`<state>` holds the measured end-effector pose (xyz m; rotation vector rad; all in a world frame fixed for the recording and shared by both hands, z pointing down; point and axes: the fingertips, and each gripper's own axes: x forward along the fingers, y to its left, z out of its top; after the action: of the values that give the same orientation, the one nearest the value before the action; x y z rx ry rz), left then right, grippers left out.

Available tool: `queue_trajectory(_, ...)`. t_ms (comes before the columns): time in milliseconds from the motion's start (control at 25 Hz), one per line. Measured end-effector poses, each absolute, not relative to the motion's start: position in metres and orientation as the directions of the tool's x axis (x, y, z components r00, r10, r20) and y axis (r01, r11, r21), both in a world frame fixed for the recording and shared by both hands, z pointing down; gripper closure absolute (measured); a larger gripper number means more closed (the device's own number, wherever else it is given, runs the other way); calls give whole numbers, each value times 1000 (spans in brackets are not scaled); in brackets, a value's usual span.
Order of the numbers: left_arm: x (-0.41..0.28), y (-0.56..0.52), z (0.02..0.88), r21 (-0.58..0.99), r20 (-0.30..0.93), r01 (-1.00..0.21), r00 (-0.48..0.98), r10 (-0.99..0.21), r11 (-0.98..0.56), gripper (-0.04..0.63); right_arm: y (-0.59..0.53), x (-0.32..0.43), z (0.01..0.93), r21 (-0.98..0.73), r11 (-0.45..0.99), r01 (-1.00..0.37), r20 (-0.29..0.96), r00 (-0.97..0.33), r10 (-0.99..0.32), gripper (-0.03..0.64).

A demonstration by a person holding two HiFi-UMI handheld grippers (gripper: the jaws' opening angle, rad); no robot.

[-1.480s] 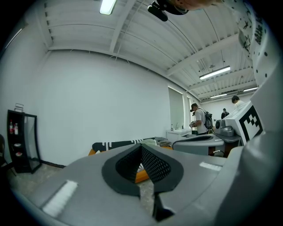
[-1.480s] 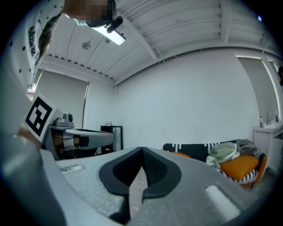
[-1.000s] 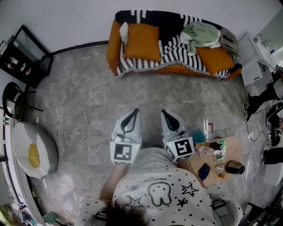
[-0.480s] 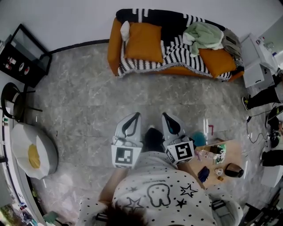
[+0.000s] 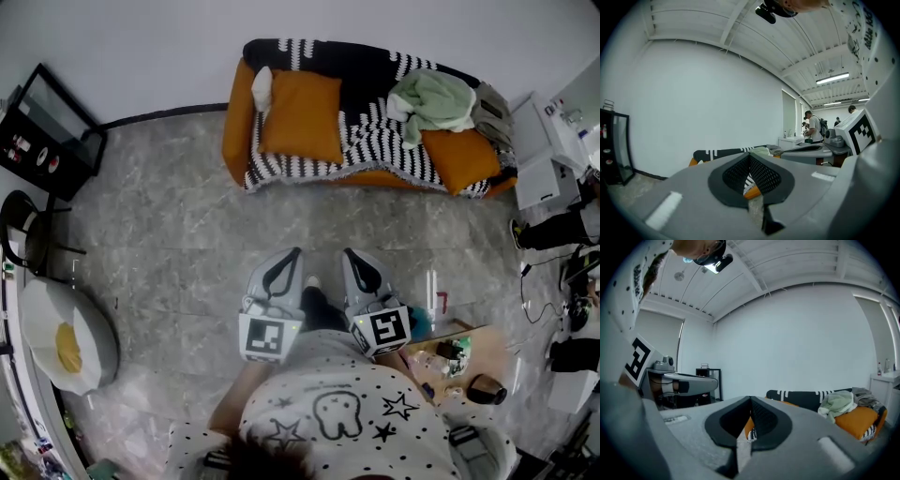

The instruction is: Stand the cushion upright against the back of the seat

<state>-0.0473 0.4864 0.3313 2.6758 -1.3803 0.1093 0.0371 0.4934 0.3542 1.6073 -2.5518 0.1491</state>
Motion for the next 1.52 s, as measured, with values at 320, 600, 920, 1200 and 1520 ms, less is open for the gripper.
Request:
queue_trajectory(320,-26,434,325,69,105,-820,572,-814,-568,598,443,61,353,-10,422,-906,154,-419,-895,618)
queue_trajectory(600,-6,396,323,54,98,-835,551,-829,-548,598,403,88,351,7,408,-913,136,-403,-905,618)
queue_trajectory(920,2,344,323,8,56,-875,483,-874,-484,602,355,121,358,22,344,-939,132,-339,-932,618)
queue_trajectory(1200,-4,306,322,-2,21,-873,488,-872,-488,611,326,115,363,9,338,-941,137,-333,-933,618)
queue_trajectory(1520,-19,262,317,29,13,-839,544,-839,-544,609,282,85,353,30,346,-938,127,-340,-932,618)
